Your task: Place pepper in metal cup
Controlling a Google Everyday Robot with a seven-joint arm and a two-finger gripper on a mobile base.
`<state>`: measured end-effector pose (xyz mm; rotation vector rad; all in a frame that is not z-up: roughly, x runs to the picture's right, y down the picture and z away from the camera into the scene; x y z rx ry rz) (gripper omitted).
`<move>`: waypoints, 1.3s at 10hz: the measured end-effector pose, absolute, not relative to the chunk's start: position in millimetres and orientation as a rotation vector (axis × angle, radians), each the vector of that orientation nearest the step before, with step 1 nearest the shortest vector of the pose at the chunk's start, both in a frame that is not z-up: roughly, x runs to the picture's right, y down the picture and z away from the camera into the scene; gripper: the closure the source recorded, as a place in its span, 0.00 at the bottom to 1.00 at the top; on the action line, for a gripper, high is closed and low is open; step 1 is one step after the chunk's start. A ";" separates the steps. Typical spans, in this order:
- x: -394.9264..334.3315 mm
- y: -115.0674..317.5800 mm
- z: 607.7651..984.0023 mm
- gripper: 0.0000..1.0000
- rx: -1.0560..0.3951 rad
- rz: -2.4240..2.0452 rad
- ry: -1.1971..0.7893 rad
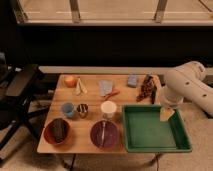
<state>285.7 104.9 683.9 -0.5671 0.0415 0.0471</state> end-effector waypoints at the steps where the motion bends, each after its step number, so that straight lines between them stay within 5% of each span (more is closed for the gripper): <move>1: 285.8 104.7 683.9 0.35 -0.567 0.047 0.042; 7: 238.2 43.1 666.7 0.35 -0.389 -0.100 -0.084; 13: 212.4 35.1 662.4 0.35 -0.369 -0.150 -0.118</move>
